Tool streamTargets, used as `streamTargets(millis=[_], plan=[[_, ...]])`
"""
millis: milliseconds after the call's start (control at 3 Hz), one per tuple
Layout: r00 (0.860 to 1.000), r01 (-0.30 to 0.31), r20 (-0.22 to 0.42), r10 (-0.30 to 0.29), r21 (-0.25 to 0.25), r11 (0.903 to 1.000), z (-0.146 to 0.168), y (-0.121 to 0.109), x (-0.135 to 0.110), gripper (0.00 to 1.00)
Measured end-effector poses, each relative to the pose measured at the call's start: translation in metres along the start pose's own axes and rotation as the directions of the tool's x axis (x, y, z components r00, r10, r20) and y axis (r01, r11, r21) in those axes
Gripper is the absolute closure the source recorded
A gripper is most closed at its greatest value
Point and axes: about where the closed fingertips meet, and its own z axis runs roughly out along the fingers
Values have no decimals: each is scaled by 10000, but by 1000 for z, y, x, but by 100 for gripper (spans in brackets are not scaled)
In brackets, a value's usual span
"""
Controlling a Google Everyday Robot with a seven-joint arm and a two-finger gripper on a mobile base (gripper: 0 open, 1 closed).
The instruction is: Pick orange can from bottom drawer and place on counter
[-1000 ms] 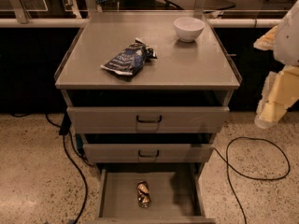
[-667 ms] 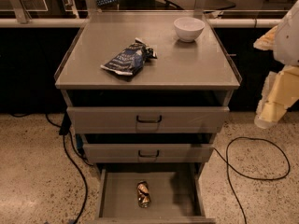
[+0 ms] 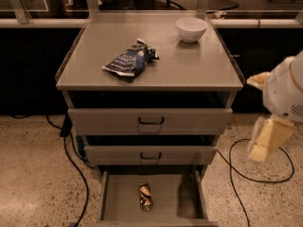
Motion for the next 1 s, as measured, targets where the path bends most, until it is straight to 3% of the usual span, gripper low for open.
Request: streamTargets(millis=[667, 1000], plan=[[9976, -444, 492, 487, -849, 9954, 119, 57, 28, 0], [9956, -587, 646, 684, -1410, 9883, 182, 85, 37, 0]])
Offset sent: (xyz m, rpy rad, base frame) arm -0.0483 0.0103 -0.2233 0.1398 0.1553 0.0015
